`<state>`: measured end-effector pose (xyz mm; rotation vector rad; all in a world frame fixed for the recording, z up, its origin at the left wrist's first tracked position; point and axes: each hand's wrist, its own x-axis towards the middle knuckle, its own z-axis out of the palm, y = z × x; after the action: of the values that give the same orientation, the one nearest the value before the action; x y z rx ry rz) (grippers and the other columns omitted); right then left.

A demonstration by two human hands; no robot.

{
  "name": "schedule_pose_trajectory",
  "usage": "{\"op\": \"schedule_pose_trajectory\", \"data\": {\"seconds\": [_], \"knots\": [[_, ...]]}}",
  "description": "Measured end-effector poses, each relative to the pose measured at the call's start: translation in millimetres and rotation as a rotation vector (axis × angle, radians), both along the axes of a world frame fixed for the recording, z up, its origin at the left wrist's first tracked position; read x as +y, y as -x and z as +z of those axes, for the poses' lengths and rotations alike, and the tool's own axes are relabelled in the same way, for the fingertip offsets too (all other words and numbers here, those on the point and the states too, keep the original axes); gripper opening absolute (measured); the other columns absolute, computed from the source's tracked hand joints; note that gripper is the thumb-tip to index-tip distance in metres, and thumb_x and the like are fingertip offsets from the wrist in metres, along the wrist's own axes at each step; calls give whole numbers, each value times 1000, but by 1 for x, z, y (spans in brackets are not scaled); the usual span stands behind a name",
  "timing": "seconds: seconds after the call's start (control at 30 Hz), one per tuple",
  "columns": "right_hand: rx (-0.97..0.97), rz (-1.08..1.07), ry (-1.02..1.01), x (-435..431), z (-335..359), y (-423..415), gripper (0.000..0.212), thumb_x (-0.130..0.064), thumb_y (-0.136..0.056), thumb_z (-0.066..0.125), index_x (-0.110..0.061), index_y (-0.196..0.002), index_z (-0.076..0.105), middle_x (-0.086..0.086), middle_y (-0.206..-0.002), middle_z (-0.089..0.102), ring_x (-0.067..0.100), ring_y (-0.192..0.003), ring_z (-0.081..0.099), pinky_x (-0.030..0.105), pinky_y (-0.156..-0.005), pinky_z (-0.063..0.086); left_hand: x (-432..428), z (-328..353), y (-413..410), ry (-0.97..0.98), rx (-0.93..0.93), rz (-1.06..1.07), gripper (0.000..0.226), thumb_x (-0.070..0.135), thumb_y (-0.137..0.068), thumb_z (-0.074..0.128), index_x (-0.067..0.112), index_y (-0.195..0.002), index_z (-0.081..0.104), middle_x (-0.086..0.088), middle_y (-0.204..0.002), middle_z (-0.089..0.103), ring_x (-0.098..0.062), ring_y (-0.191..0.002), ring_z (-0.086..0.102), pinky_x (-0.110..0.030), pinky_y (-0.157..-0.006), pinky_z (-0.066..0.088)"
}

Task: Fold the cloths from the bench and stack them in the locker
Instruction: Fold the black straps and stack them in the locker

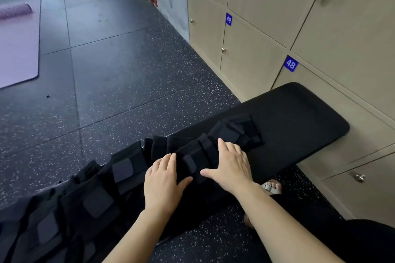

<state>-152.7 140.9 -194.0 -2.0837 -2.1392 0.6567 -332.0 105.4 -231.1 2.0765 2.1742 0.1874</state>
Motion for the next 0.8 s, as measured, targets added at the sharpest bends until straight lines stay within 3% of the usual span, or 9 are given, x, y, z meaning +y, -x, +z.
{"op": "schedule_pose_trajectory", "data": {"seconds": [0.1, 0.33, 0.5, 0.6, 0.7, 0.8], "knots": [[-27, -17, -27, 1, -5, 5, 105, -61, -76, 66, -13, -153, 13, 3, -147, 32, 22, -136, 28, 34, -114, 21, 0, -3, -4, -35, 16, 17, 83, 55, -59, 84, 10, -125, 63, -1, -120, 68, -26, -109, 63, -41, -86, 52], [66, -68, -16, 4, -11, 9, 101, -58, -71, 71, -19, -149, 22, -2, -145, 38, 20, -136, 29, 35, -113, 20, 2, -6, -12, -40, -64, 20, 78, 50, -63, 84, 14, -128, 61, 5, -121, 67, -23, -113, 59, -40, -88, 45], [204, -139, 8, 11, -11, 11, 77, -44, -79, 70, -23, -143, 33, -2, -137, 49, 16, -134, 32, 34, -110, 21, 4, -7, -15, -55, -83, 25, 77, 47, -57, 88, 14, -123, 65, 3, -118, 69, -24, -109, 61, -40, -83, 47], [192, -159, 22, 16, -8, 13, 71, -38, -81, 69, -23, -142, 36, -2, -132, 53, 14, -131, 36, 33, -109, 21, 3, -3, -17, -43, -128, 29, 77, 48, -68, 82, 16, -133, 57, 5, -131, 62, -23, -121, 52, -38, -93, 41], [228, -182, 84, 20, -4, 11, 64, -33, -83, 67, -23, -141, 41, 2, -129, 54, 17, -128, 40, 30, -109, 23, 5, 4, -18, 5, -207, 45, 80, 53, -81, 68, 22, -148, 37, 11, -148, 43, -17, -135, 34, -33, -105, 28], [342, -259, 113, 20, -2, 8, 59, -31, -82, 68, -25, -137, 47, 5, -128, 52, 21, -124, 41, 30, -109, 30, 10, 6, -19, 71, -386, 119, 87, 53, -80, 71, 18, -150, 34, 4, -150, 42, -18, -137, 36, -34, -111, 29]]}}
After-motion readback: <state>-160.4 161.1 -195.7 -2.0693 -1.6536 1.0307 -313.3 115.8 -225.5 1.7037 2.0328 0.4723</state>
